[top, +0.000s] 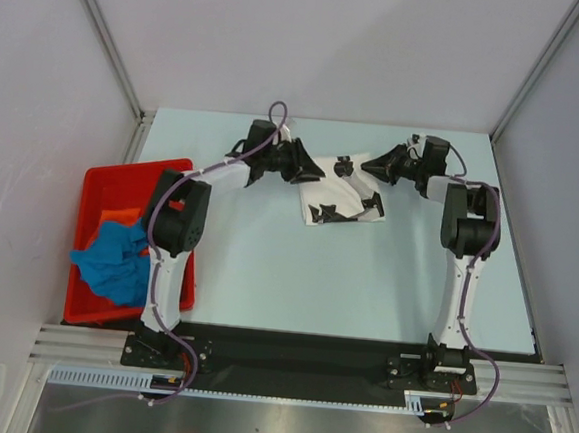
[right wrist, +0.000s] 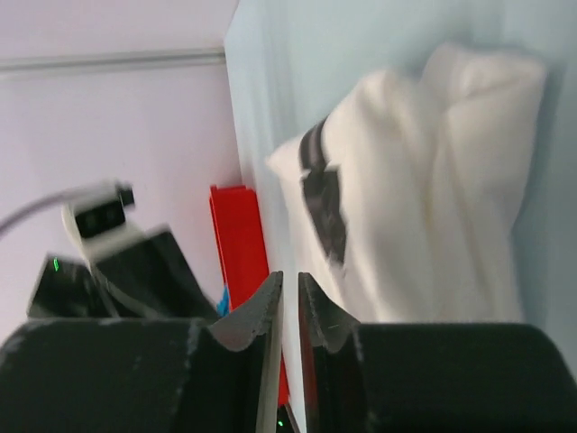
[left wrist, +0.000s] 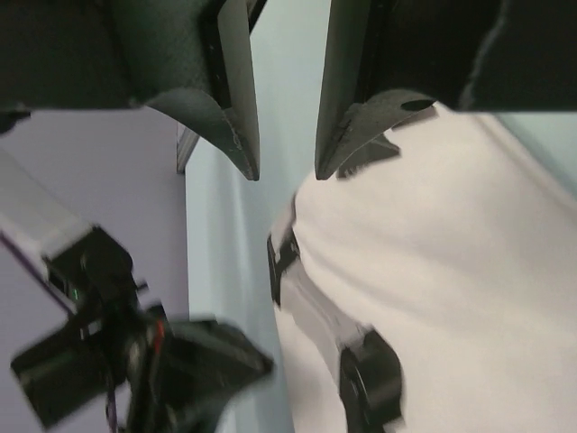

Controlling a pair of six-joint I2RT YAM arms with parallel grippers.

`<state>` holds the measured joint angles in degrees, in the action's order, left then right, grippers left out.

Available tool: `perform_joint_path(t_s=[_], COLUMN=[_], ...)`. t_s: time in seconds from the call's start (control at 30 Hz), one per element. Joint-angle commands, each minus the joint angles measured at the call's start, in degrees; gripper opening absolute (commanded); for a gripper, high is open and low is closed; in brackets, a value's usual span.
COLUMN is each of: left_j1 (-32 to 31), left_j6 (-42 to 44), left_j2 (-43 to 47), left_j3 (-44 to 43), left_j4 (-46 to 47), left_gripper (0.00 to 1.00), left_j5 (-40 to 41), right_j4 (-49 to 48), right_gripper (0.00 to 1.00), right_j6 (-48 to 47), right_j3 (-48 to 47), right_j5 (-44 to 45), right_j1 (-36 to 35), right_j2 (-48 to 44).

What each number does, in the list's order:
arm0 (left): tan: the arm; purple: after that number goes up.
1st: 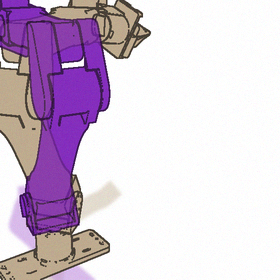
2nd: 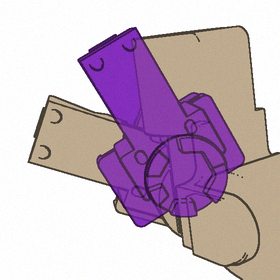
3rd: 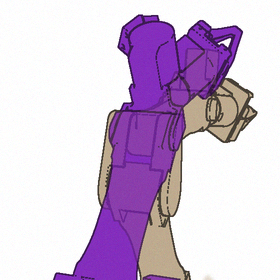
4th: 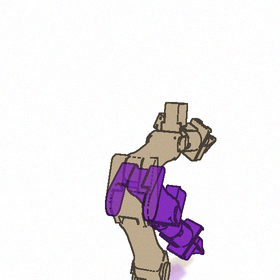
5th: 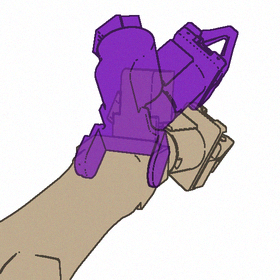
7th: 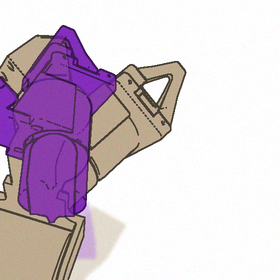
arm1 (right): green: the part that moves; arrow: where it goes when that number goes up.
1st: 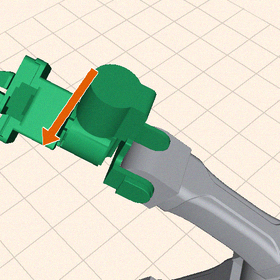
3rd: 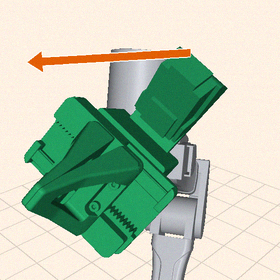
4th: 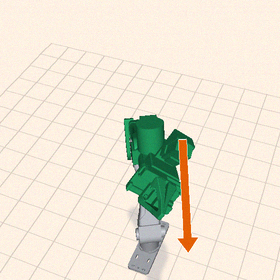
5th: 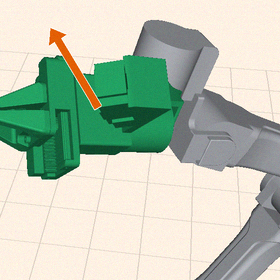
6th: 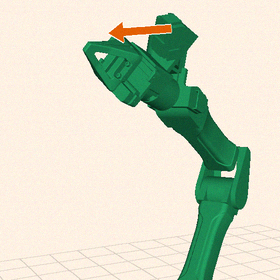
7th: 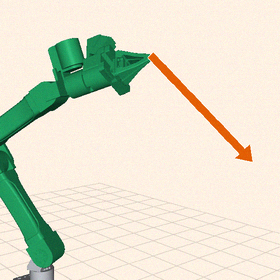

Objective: Fold and stack the t-shirts
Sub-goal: Fold the tshirt

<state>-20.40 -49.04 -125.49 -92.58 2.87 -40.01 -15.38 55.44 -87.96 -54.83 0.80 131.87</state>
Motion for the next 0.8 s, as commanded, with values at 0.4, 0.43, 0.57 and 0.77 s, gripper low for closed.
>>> perform_joint_path(t_s=[0.4,0.43,0.57,0.77], left_j1=[-6.9,-6.9,-6.9,-6.8], left_j6=[11.8,12.6,16.2,17.5], left_j2=[24.8,27.6,32.8,38.5], left_j3=[26.1,27.9,30.9,31.7], left_j4=[-9.4,-12.2,-18.0,-22.8], left_gripper=[0.36,0.36,0.36,0.36], left_j5=[2.9,3.2,4.4,5.8], right_j4=[17.9,23.0,35.1,50.3], right_gripper=[0.33,0.34,0.56,1.00], right_j6=[-3.5,-5.3,-16.0,-34.2], right_j3=[-38.4,-39.6,-40.5,-39.6], right_j5=[10.5,10.6,13.2,16.8], right_j1=[-1.5,-1.3,-1.2,-1.2], right_j2=[19.7,19.3,13.0,8.1])
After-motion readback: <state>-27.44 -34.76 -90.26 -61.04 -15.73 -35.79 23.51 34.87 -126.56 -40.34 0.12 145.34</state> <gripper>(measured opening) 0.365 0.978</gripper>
